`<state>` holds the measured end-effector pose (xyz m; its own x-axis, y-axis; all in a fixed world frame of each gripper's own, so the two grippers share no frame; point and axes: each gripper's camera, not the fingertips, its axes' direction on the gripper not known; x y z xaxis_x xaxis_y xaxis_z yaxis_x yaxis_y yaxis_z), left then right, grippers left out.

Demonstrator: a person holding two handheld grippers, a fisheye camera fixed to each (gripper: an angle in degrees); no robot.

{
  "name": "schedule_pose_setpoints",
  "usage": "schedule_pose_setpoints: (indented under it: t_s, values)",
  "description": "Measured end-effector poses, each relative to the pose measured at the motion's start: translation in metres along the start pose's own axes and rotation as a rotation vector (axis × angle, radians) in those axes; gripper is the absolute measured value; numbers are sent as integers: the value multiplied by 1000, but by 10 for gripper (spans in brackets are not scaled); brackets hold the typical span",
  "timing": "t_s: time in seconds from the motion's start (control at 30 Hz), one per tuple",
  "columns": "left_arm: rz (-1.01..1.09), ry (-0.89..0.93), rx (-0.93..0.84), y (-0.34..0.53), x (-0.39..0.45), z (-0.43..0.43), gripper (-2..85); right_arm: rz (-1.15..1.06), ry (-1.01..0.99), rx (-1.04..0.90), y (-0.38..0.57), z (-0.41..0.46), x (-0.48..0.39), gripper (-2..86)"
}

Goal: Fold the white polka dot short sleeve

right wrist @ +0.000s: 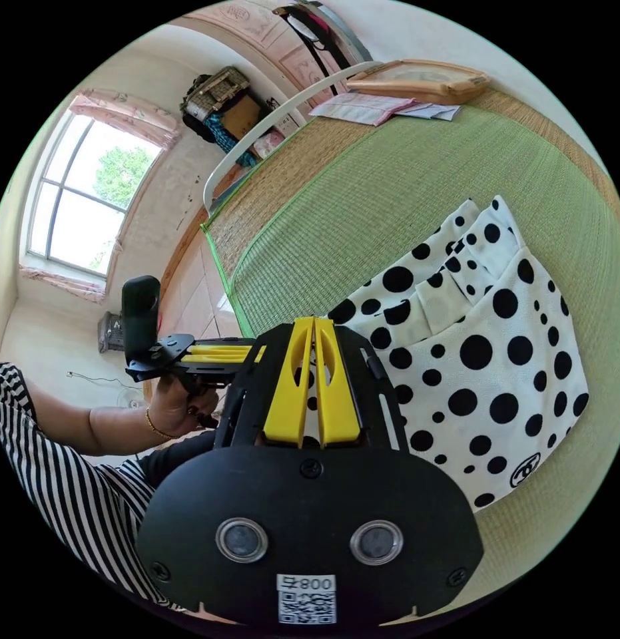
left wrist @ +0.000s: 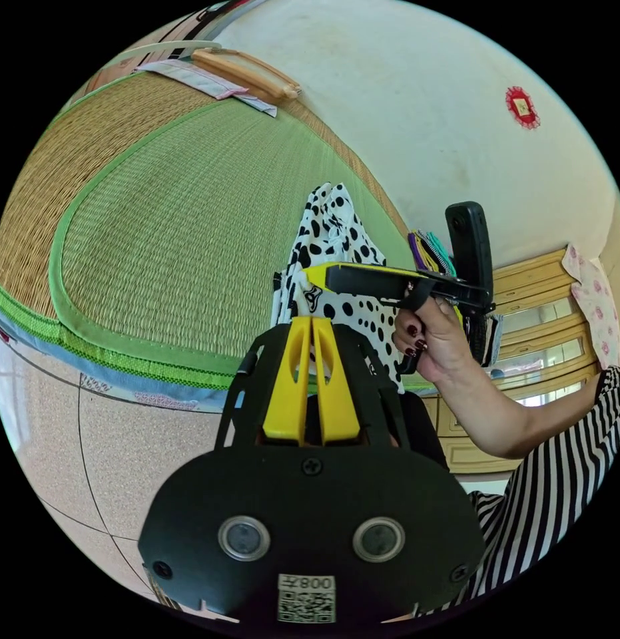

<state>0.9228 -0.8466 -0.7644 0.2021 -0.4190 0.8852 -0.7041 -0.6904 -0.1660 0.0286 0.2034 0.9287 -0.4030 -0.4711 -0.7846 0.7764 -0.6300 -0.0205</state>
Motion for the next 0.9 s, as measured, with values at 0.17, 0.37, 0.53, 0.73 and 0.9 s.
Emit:
schedule_pose_setpoints:
  t_s: [0.17,0.37,0.53,0.73,0.9]
  values:
    - [17,-14,-3,-9,2,-1,1,12,65,144,6,-45,12,1]
    - [5,6,9,-11,-2,-2,0,180,120,113,0,-41,87,0]
    - [-2,17,1,-13,-1,-7,1,194,90,96,1,-30,102,1]
    - [14,9,5,-7,6,-30,4,176,38,145,41,-60,97,1]
    - [-35,-16,22,9,-1,-55,17,231,-51,149,125,-77,98,3]
